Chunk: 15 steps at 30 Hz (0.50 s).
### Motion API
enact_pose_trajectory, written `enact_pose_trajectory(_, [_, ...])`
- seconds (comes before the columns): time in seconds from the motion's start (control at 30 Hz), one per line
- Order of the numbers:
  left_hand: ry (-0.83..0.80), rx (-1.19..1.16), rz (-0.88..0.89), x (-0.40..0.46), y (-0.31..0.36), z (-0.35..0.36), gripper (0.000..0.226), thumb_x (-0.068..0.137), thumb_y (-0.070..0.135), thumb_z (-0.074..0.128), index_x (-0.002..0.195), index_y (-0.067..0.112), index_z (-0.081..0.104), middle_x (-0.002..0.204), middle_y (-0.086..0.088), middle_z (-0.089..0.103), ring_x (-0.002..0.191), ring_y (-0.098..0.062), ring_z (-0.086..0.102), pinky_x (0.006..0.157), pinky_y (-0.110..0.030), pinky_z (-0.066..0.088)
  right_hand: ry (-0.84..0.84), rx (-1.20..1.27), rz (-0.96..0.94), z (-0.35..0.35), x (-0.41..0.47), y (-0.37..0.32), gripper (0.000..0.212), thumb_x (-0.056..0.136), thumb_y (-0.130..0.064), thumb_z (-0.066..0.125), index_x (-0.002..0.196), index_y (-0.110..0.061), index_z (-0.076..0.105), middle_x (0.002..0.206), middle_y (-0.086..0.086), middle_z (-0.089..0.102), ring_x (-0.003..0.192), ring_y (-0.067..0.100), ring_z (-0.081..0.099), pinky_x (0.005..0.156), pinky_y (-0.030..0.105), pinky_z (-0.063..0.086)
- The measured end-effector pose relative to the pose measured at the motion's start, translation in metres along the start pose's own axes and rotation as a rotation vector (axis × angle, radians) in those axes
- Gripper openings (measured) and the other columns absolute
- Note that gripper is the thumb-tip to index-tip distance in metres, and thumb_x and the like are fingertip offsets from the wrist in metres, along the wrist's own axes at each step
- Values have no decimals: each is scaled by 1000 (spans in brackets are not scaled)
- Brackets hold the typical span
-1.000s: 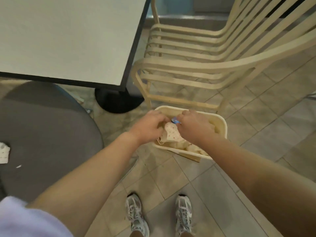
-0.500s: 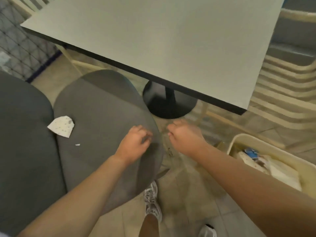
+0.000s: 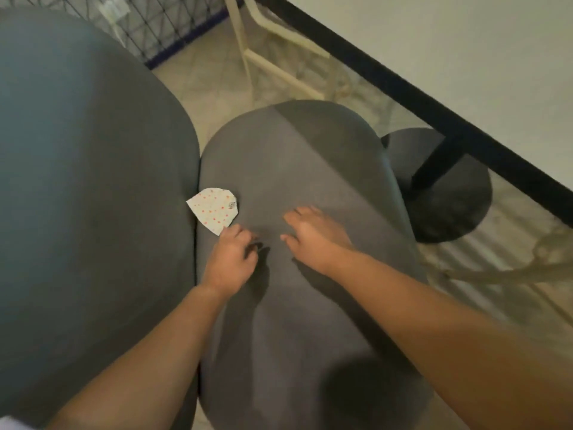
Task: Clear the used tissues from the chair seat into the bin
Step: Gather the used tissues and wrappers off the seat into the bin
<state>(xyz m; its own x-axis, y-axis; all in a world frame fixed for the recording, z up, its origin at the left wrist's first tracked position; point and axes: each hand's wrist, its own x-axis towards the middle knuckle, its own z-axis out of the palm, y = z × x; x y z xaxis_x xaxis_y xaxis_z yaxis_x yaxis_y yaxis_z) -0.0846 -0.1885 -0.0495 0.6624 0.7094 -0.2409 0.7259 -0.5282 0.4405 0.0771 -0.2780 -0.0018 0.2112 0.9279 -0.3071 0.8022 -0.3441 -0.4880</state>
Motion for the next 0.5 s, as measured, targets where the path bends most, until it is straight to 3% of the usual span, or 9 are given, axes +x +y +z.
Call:
enact_pose_trajectory(0.13, [184,-35,-95,8,-42,5,37,75,-13,46,105,2,62,106,-15,58,99,-31,49,88,-29,38,-8,30,-73,23,68,-22,54,92,-33,52,140,-16,33,137,8,43,129,27,37,103,38,37])
enact_pose_trajectory(0.23, [252,-62,-182,6,-64,10,43,76,-17,41,109,4,60,107,-14,56,98,-30,47,86,-24,35,-37,81,-114,39,106,-39,70,88,-34,58,145,-17,22,143,5,37,132,26,32,104,41,37])
enact_pose_trajectory(0.33, [246,-107,-200,-2,-79,16,36,78,-12,48,107,5,61,105,-12,56,98,-27,49,89,-16,31,-82,53,-195,54,137,-52,83,85,-31,64,148,-15,12,156,3,17,140,28,22,111,46,31])
enact_pose_trajectory(0.4, [213,-138,-175,-8,-81,20,28,78,-2,55,105,6,61,103,-11,55,96,-25,50,90,-23,36,-103,-7,-239,61,151,-56,88,84,-24,65,149,-16,6,159,2,6,145,26,12,115,49,24])
enact_pose_trajectory(0.5, [119,-157,-140,-14,-82,23,30,75,11,63,105,7,62,101,-10,55,95,-24,51,89,-18,33,-152,-111,-265,69,162,-61,88,84,-8,61,149,-17,2,156,2,14,144,25,10,114,53,21])
